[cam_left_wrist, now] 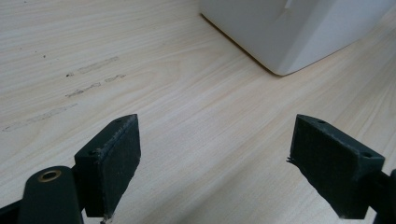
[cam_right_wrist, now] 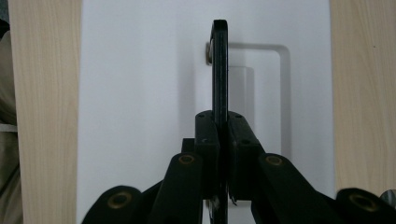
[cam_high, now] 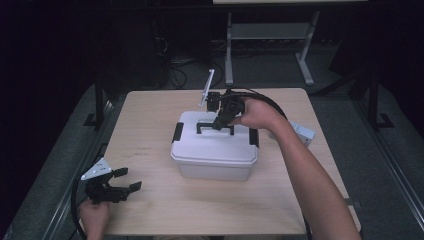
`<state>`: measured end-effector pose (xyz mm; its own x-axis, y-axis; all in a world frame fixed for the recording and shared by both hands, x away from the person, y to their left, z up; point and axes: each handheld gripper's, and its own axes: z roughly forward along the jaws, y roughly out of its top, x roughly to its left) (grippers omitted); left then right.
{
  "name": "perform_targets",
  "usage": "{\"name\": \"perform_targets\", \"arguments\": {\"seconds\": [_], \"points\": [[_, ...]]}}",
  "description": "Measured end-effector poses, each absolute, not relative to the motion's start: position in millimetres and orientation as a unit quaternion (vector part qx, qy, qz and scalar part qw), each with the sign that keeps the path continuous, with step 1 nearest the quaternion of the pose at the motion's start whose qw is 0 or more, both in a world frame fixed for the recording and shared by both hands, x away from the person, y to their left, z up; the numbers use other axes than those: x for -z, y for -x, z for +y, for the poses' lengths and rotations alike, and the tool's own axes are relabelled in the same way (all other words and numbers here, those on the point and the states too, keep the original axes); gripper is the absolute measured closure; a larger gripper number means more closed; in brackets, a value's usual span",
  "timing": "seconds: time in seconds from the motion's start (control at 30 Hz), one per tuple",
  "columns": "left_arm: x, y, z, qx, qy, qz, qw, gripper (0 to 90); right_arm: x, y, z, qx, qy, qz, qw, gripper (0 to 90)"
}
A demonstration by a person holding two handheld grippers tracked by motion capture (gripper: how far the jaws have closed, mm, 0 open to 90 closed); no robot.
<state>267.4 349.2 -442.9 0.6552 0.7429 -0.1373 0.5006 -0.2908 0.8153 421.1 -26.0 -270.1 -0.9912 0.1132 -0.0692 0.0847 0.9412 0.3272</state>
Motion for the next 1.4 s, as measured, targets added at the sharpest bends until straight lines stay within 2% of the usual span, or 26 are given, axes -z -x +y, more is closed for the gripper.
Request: {"name": "perform_targets", "arguments": {"seconds": [0.5,1.4], "points": [[443.2,-267.6,347.7,-0.135,-0.793,0.392,0.447,15.6,257.6,-417.2,-30.6,-0.181,-0.055,0.981,0.049,84.4],[442.8,-266.2,347.5,-0.134,-0.79,0.395,0.449,15.5,223.0,-393.8,-68.6,-0.188,-0.082,0.976,0.069,84.5]]}}
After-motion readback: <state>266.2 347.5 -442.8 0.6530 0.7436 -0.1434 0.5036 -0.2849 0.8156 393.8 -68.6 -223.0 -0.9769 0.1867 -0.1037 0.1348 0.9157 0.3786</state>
